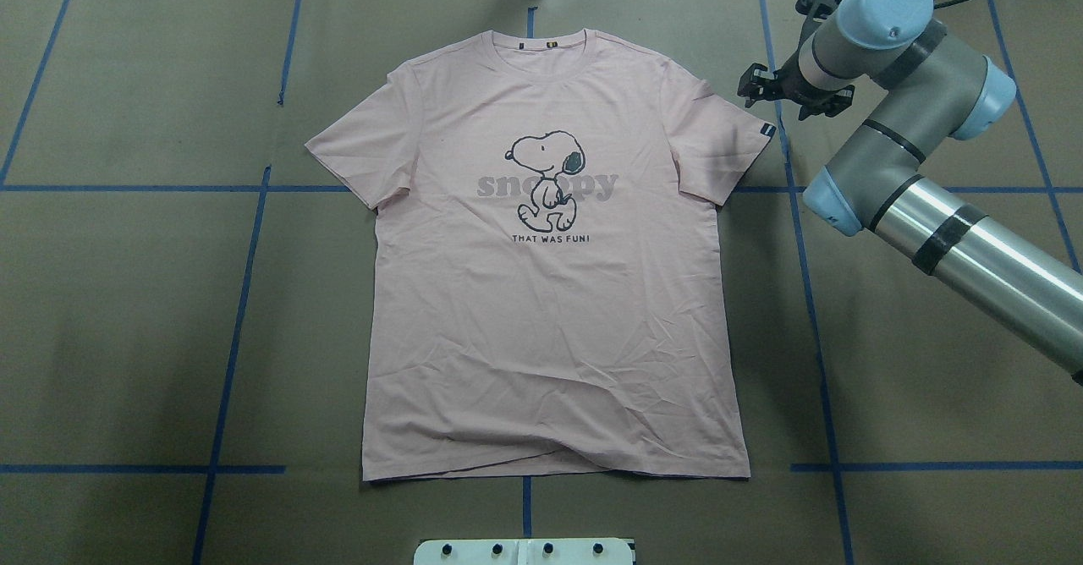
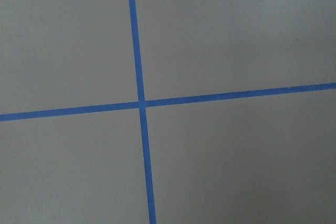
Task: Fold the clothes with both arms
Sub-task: 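Move the right gripper toward the shirt's shoulder near the collar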
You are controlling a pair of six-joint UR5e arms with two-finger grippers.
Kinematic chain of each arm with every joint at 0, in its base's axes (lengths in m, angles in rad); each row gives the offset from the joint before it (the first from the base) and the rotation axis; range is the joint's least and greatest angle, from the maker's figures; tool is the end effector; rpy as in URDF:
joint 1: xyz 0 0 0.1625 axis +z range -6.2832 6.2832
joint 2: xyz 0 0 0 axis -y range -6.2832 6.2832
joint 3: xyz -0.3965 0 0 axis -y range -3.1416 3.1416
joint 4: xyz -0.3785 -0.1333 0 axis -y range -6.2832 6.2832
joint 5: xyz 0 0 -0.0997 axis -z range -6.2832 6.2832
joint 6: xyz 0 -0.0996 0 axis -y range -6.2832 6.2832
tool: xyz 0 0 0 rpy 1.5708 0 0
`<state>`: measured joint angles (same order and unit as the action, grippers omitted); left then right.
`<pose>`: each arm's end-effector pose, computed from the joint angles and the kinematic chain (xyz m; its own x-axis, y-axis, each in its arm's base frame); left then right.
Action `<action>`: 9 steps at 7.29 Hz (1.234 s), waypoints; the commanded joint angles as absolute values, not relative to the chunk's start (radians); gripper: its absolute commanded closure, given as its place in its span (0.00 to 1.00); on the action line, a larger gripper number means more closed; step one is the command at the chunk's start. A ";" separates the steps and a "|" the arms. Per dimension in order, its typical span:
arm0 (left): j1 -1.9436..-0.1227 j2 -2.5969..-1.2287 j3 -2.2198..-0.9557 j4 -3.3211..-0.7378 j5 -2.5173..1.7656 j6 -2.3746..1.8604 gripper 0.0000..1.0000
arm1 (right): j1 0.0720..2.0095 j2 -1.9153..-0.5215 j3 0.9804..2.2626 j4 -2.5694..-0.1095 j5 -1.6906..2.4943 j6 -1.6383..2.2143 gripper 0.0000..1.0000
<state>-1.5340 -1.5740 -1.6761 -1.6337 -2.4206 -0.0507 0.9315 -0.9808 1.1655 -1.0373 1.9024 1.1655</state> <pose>-0.0405 -0.4888 0.5658 0.6560 0.1022 -0.7478 -0.0030 0.9911 0.1328 -0.3544 -0.6458 0.4278 0.6617 0.2651 0.7014 -0.4027 0.9147 0.0342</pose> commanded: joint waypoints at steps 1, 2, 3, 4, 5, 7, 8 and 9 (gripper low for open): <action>-1.534 -1.574 -1.675 -1.634 -2.421 -0.051 0.00 | 0.920 -0.977 1.143 -1.037 1.881 1.184 0.30; -1.534 -1.569 -1.677 -1.634 -2.421 -0.051 0.00 | 0.916 -0.980 1.143 -1.037 1.881 1.186 0.30; -1.534 -1.568 -1.675 -1.634 -2.421 -0.051 0.00 | 0.910 -0.982 1.143 -1.037 1.881 1.186 0.32; -1.534 -1.566 -1.677 -1.634 -2.421 -0.051 0.00 | 0.902 -0.983 1.143 -1.037 1.881 1.186 0.35; -1.534 -1.568 -1.678 -1.634 -2.421 -0.051 0.00 | 0.902 -0.985 1.143 -1.037 1.881 1.187 0.51; -1.535 -1.566 -1.678 -1.634 -2.421 -0.051 0.00 | 0.904 -0.985 1.143 -1.037 1.882 1.190 1.00; -1.536 -1.566 -1.678 -1.634 -2.421 -0.049 0.00 | 0.904 -0.979 1.147 -1.037 1.884 1.190 1.00; -1.536 -1.566 -1.678 -1.634 -2.422 -0.049 0.00 | 0.904 -0.974 1.166 -1.038 1.890 1.192 1.00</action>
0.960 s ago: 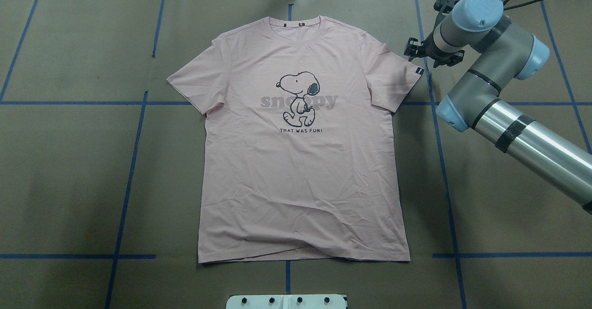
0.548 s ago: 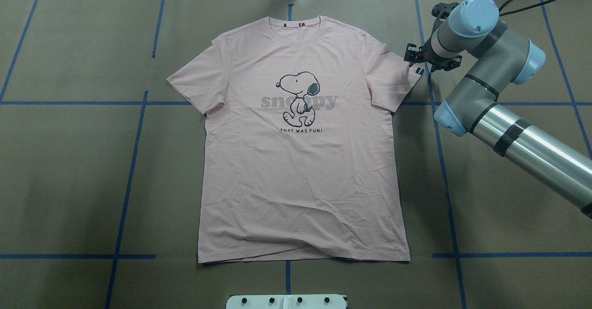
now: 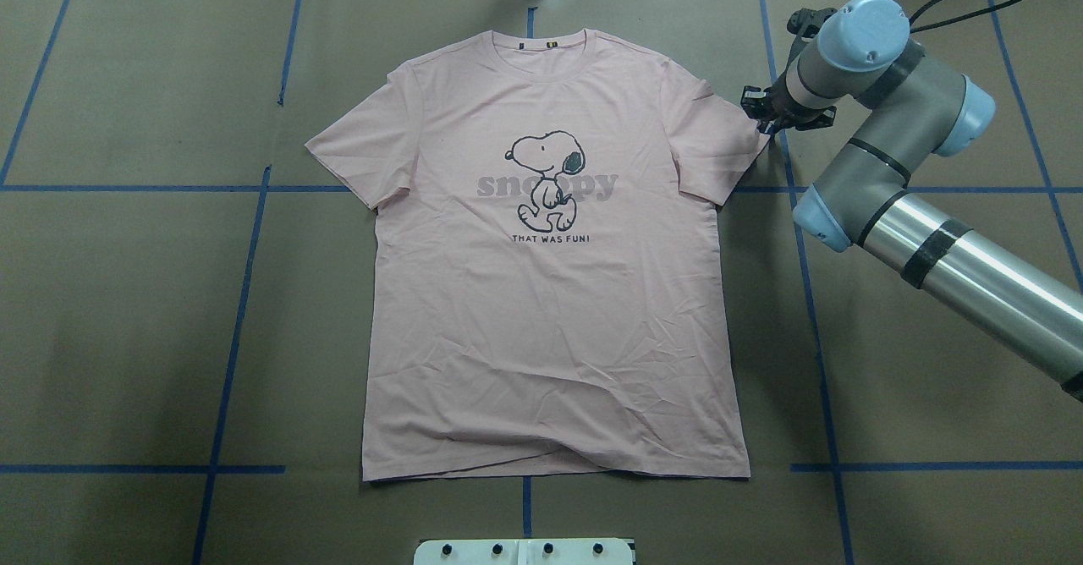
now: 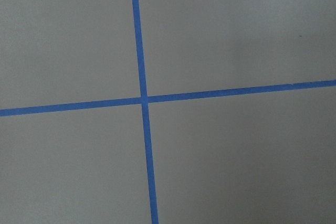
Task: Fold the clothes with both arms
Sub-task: 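Move the right gripper toward the shirt's shoulder near the collar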
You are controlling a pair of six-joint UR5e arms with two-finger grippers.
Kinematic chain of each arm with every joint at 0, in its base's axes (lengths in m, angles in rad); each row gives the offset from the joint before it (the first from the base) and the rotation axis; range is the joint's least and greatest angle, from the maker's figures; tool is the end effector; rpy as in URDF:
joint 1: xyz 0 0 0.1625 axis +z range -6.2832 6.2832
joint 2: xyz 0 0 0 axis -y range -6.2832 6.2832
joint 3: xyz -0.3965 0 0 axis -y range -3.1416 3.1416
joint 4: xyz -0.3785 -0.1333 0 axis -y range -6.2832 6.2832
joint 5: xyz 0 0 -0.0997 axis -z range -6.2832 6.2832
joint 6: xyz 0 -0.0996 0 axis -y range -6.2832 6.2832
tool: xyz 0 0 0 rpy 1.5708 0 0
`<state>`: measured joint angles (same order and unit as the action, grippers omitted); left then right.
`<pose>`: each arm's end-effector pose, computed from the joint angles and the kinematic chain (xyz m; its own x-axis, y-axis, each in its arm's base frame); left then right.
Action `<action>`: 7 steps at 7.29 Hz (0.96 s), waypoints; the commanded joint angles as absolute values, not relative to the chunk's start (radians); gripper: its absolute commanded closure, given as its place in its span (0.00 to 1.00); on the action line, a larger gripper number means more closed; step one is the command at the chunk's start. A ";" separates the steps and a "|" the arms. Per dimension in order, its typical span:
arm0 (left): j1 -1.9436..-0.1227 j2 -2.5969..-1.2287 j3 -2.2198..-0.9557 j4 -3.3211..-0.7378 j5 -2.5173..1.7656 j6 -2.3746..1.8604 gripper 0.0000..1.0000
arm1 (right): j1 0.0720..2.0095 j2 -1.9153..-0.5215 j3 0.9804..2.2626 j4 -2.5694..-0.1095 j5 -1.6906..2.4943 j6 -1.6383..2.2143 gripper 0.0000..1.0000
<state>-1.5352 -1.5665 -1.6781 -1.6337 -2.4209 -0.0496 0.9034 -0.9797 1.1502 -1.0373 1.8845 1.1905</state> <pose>-0.0412 -0.4858 0.5684 0.6560 0.0984 -0.7483 -0.0026 0.9917 0.1282 -0.3721 -0.6379 0.4352 0.6695 0.2792 0.6883 -0.4038 0.9146 0.0219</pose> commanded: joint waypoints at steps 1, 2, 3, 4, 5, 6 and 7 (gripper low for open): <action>-1.536 -1.565 -1.678 -1.634 -2.422 -0.049 0.00 | 0.904 -0.974 1.170 -1.040 1.893 1.190 1.00; -1.536 -1.566 -1.678 -1.634 -2.422 -0.049 0.00 | 0.902 -0.954 1.195 -1.043 1.897 1.193 1.00; -1.536 -1.566 -1.680 -1.634 -2.422 -0.049 0.00 | 0.867 -0.892 1.201 -1.072 1.894 1.263 1.00; -1.536 -1.566 -1.678 -1.634 -2.422 -0.051 0.00 | 0.794 -0.834 1.194 -1.080 1.850 1.363 1.00; -1.534 -1.568 -1.678 -1.634 -2.422 -0.051 0.00 | 0.743 -0.768 1.140 -1.078 1.745 1.382 1.00; -1.534 -1.569 -1.680 -1.634 -2.434 -0.055 0.00 | 0.729 -0.729 1.073 -1.072 1.703 1.371 1.00; -1.534 -1.572 -1.678 -1.644 -2.498 -0.058 0.00 | 0.730 -0.715 1.042 -1.065 1.669 1.318 0.01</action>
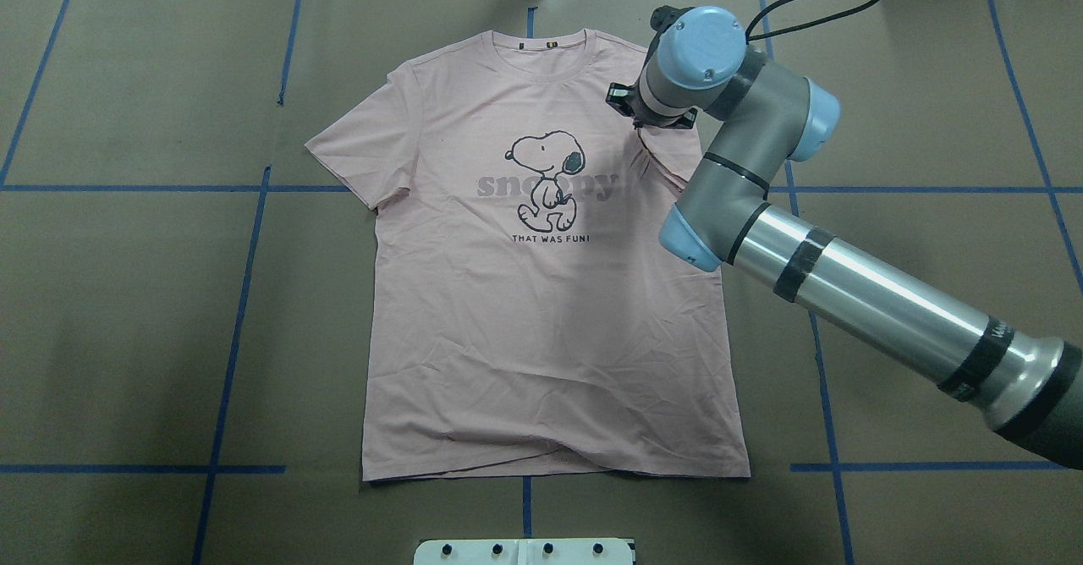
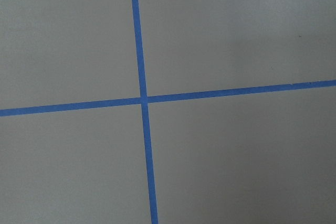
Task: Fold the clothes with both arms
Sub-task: 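Bring the left gripper to the shirt's other shoulder while the right gripper waits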
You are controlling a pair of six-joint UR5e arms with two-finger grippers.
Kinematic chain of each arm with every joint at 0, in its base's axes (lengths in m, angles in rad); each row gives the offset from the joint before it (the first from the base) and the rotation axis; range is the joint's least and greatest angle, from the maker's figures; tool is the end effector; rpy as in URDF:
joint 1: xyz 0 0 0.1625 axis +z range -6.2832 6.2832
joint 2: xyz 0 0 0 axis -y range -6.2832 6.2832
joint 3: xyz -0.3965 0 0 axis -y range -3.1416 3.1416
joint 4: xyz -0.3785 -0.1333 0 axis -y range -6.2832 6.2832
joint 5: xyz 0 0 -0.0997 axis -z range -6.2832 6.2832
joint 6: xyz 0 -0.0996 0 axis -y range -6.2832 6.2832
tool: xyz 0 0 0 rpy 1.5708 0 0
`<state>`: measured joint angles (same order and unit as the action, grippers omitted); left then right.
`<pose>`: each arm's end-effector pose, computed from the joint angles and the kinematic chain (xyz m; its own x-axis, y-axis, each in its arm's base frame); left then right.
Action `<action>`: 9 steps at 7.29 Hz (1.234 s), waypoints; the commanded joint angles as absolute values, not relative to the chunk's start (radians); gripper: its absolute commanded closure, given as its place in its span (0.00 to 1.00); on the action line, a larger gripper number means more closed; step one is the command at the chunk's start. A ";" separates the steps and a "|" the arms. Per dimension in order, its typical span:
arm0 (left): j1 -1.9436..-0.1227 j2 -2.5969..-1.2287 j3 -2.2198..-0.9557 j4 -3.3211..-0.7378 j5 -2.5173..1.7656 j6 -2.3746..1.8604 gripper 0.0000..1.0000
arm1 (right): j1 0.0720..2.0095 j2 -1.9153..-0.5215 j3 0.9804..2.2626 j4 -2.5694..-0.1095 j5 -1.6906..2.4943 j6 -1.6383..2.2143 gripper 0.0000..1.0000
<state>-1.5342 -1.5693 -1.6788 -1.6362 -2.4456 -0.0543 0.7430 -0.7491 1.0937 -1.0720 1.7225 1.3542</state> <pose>-0.0391 -0.4867 0.5646 0.6369 0.1010 -0.7643 -0.0015 0.9915 0.1298 -0.4992 -0.6191 0.2956 0.6041 0.2665 0.7510 -0.4667 0.8822 0.0624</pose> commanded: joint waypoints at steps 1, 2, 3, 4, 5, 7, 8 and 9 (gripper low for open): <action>-1.528 -1.572 -1.675 -1.720 -2.547 -0.063 0.00 | 0.735 -0.713 1.045 -1.065 1.661 1.271 0.00; -1.493 -1.578 -1.668 -1.773 -2.554 -0.140 0.00 | 0.756 -0.713 1.061 -1.065 1.672 1.269 0.00; -1.409 -1.595 -1.663 -1.872 -2.542 -0.255 0.00 | 0.768 -0.736 1.113 -1.065 1.696 1.241 0.00; -1.376 -1.636 -1.661 -1.950 -2.530 -0.410 0.00 | 0.775 -0.805 1.211 -1.063 1.739 1.239 0.00; -1.289 -1.737 -1.654 -1.960 -2.457 -0.536 0.00 | 0.784 -0.887 1.323 -1.062 1.797 1.235 0.00; -1.142 -1.933 -1.517 -1.963 -2.355 -0.643 0.00 | 0.787 -1.007 1.499 -1.060 1.859 1.212 0.00; -1.070 -2.012 -1.428 -1.965 -2.242 -0.679 0.00 | 0.787 -1.076 1.599 -1.063 1.859 1.215 0.00; -1.057 -2.096 -1.326 -1.973 -2.234 -0.710 0.00 | 0.788 -1.104 1.635 -1.063 1.867 1.216 0.00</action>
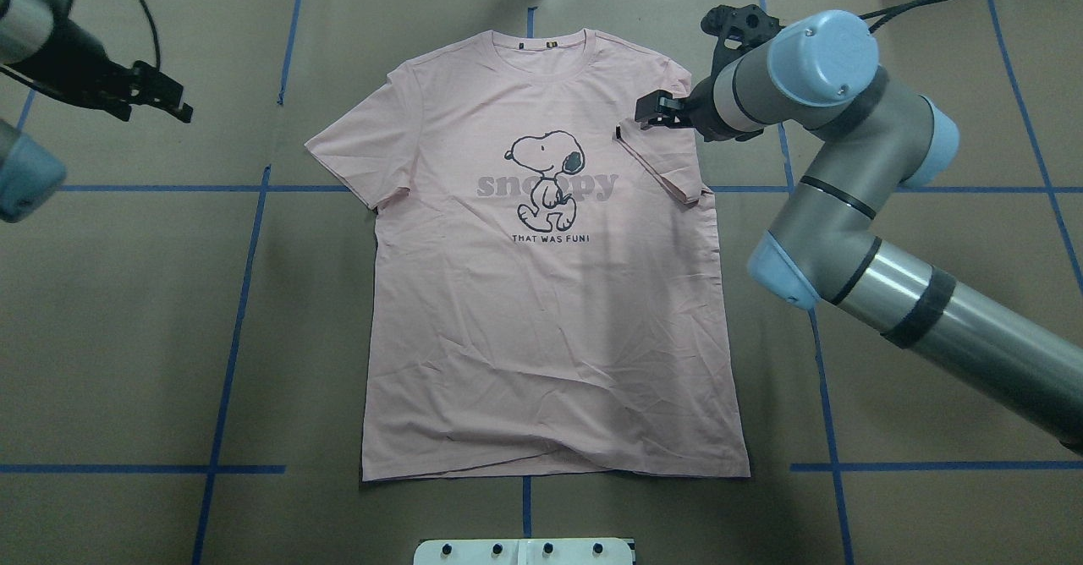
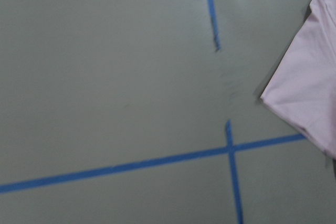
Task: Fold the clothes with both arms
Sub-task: 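Bring the left gripper to the shirt's other shoulder while the right gripper waits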
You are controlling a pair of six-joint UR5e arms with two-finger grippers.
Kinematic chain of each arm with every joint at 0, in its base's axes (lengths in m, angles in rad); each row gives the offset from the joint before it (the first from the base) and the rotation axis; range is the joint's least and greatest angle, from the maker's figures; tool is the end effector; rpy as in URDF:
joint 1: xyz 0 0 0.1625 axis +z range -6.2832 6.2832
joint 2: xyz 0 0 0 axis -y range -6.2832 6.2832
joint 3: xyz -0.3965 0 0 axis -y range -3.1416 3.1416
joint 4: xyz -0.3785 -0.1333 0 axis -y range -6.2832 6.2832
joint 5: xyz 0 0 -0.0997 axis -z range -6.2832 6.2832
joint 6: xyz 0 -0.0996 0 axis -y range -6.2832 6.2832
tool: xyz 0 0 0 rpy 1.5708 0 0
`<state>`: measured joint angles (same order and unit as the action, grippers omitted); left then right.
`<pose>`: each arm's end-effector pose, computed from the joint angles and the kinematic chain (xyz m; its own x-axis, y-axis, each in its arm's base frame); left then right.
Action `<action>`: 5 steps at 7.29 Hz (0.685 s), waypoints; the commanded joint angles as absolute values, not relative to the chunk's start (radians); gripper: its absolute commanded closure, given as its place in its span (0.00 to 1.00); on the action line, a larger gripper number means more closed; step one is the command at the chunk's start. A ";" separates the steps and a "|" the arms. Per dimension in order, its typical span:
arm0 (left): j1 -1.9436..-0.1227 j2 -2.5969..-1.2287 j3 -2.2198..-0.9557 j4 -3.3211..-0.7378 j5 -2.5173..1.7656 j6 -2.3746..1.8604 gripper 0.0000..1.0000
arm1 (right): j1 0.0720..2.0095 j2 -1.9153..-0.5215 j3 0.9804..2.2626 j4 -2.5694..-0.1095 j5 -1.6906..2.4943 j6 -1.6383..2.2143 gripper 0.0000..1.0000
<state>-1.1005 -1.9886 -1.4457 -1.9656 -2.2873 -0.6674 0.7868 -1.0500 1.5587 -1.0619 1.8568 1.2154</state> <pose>0.2331 -0.6084 0.4105 0.5964 0.1338 -0.7914 0.0241 0.9826 0.1843 -0.3926 -0.5427 0.2875 0.5252 0.0539 0.8493 -0.3489 0.9239 0.1571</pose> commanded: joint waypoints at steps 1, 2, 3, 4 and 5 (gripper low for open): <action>-1.024 -2.162 -1.231 -1.992 -2.230 -0.762 0.01 | 0.788 -1.141 1.684 -1.069 1.867 1.216 0.00; -0.994 -2.172 -1.177 -2.084 -2.189 -0.834 0.06 | 0.787 -1.153 1.693 -1.066 1.867 1.218 0.00; -0.965 -2.178 -1.149 -2.118 -2.153 -0.882 0.13 | 0.790 -1.157 1.695 -1.068 1.864 1.219 0.00; -0.948 -2.193 -1.147 -2.118 -2.152 -0.896 0.17 | 0.788 -1.163 1.697 -1.068 1.864 1.221 0.00; -0.928 -2.197 -1.131 -2.125 -2.148 -0.916 0.24 | 0.787 -1.163 1.698 -1.068 1.862 1.226 0.00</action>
<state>-0.9529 -2.1874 -1.1502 -2.1124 -2.1568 -0.8880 0.7882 -1.1593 1.6951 -1.0675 1.8637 1.2215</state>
